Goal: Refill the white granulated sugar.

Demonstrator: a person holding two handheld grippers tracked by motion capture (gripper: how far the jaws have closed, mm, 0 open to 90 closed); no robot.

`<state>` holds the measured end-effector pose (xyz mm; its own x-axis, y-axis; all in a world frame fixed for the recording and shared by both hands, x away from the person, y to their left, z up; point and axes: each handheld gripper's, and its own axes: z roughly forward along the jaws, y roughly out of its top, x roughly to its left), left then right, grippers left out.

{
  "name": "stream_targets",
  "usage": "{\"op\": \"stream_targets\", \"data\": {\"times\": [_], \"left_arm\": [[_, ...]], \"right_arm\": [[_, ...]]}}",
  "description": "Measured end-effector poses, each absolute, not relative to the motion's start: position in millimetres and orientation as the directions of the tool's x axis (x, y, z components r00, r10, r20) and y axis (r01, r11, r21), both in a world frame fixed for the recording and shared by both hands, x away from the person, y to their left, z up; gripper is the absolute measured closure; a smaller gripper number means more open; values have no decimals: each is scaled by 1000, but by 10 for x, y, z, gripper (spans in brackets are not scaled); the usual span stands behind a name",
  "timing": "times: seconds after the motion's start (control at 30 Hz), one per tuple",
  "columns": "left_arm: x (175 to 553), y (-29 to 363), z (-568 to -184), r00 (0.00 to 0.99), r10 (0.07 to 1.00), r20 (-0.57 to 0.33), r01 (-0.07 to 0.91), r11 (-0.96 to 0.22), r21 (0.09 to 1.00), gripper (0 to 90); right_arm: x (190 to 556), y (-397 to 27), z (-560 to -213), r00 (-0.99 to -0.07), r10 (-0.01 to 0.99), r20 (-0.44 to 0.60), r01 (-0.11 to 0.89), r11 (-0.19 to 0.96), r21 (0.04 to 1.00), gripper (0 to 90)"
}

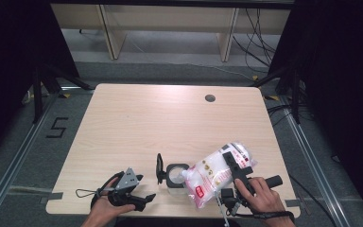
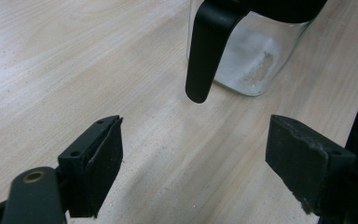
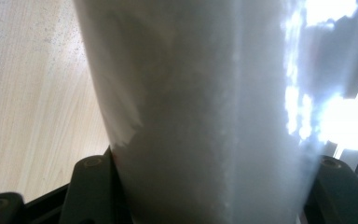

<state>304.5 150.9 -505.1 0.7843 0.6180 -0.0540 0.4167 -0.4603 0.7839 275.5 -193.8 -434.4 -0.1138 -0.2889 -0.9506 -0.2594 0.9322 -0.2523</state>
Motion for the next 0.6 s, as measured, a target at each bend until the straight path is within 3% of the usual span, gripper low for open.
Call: {"op": "stream_targets", "data": {"times": [0.2, 0.6], "left_arm": [[3047, 1510, -5044, 789, 612, -59, 420, -467, 778, 185], [3044, 1504, -5051, 787, 614, -57, 415, -459, 785, 185]], "right_arm": [[2738, -1938, -4371, -127, -249, -960, -249, 945, -212, 431], [2745, -1947, -4349, -107, -275, -955, -259, 936, -240, 430]]}}
